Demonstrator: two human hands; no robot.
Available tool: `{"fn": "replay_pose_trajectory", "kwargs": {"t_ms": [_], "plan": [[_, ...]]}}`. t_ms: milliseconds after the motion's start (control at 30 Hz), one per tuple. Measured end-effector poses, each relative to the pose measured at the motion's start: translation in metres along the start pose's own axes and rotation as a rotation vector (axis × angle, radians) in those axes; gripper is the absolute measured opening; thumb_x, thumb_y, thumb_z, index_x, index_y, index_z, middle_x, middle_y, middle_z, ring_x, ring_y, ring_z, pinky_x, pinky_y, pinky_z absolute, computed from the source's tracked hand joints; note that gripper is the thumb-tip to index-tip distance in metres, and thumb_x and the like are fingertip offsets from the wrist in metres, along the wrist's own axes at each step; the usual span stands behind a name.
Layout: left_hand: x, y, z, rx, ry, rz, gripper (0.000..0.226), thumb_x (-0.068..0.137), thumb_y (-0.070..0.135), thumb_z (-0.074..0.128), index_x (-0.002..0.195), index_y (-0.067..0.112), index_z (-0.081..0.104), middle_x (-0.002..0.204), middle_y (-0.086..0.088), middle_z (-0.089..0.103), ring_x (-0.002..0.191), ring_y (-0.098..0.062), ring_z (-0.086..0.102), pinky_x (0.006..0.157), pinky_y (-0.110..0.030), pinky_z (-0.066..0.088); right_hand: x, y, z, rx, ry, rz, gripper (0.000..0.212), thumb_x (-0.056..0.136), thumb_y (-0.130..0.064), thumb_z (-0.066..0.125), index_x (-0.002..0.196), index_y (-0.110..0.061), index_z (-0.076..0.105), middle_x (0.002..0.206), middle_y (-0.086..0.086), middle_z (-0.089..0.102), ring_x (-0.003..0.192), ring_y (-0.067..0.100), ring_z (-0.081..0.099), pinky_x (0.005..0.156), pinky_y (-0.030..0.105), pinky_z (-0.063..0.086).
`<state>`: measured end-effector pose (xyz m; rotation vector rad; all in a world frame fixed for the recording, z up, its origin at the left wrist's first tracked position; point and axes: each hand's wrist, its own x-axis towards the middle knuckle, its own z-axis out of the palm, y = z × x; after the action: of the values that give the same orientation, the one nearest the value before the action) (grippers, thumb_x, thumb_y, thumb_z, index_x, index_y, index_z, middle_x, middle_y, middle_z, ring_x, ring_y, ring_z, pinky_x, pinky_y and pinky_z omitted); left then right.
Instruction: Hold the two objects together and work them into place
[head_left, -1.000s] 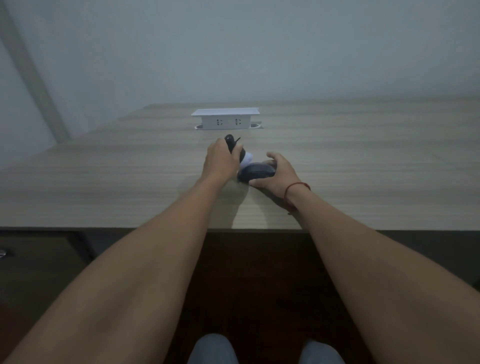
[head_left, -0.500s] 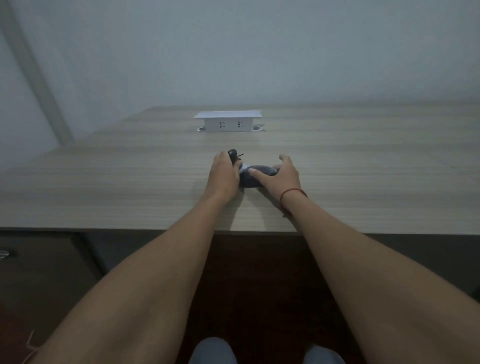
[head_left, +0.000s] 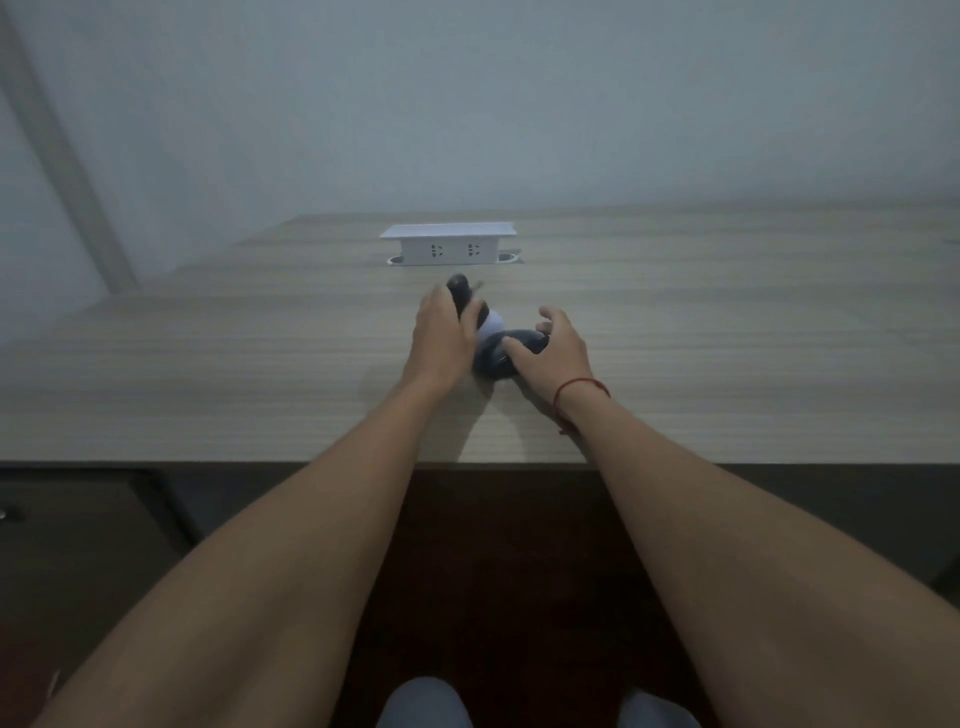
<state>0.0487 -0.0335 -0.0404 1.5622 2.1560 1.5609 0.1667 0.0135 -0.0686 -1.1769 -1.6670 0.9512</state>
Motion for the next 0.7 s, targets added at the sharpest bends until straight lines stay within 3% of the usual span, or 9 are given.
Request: {"fn": "replay_pose_trajectory", "kwargs": {"t_ms": [100,200,367,467,600,700], "plan": [[-0.004,-0.009,0.000,0.103,0.003,-0.103,0.028,0.098,0.024,0.048,0.113,0.000,0.051,0.112,-0.013,0.053,0.096,-0.023,0.054,0.084,-0.036,0.047,-0.001,-0.001,0.000,-0.028,-0.006,0.007,0.065,0.086,-0.028,0.064,0.142,-0.021,0.033,0.143,0.008,0.045,0.126,0.027,0.048,0.100,0.045,0.046],[-0.010,-0.008,0.000,0.016,0.058,-0.054,0.028,0.099,0.026,0.047,0.110,0.000,0.051,0.107,-0.010,0.052,0.092,-0.017,0.049,0.076,-0.025,0.036,-0.001,-0.002,0.001,-0.069,0.004,-0.002,0.064,0.084,-0.033,0.063,0.141,-0.022,0.036,0.141,0.007,0.047,0.125,0.028,0.049,0.100,0.047,0.046],[-0.015,-0.004,-0.002,0.170,0.055,-0.083,0.028,0.099,0.029,0.045,0.109,0.004,0.052,0.110,-0.012,0.056,0.103,-0.027,0.054,0.097,-0.043,0.039,-0.001,-0.002,0.002,-0.068,-0.011,-0.014,0.063,0.089,-0.027,0.059,0.144,-0.018,0.030,0.147,0.009,0.040,0.132,0.028,0.042,0.105,0.046,0.042],[-0.016,-0.002,-0.001,0.001,0.030,-0.053,0.027,0.097,0.029,0.048,0.107,0.004,0.053,0.104,-0.010,0.056,0.099,-0.025,0.056,0.093,-0.044,0.047,-0.001,-0.002,0.002,-0.114,0.030,-0.032,0.063,0.089,-0.028,0.059,0.144,-0.018,0.031,0.148,0.007,0.035,0.131,0.027,0.041,0.105,0.047,0.042],[-0.012,-0.005,0.001,0.201,0.038,-0.150,0.027,0.098,0.034,0.046,0.106,0.008,0.051,0.108,-0.007,0.056,0.106,-0.028,0.052,0.088,-0.035,0.032,0.000,-0.001,0.000,-0.123,0.034,-0.055,0.057,0.091,-0.026,0.057,0.142,-0.016,0.035,0.145,0.007,0.040,0.130,0.025,0.043,0.106,0.044,0.040],[-0.010,0.005,0.000,0.099,0.044,-0.053,0.026,0.097,0.032,0.048,0.103,0.007,0.054,0.102,-0.007,0.057,0.100,-0.026,0.055,0.096,-0.040,0.037,0.001,-0.002,-0.003,-0.104,0.001,-0.056,0.053,0.093,-0.020,0.052,0.143,-0.014,0.035,0.146,0.009,0.042,0.133,0.025,0.041,0.108,0.040,0.037]]}}
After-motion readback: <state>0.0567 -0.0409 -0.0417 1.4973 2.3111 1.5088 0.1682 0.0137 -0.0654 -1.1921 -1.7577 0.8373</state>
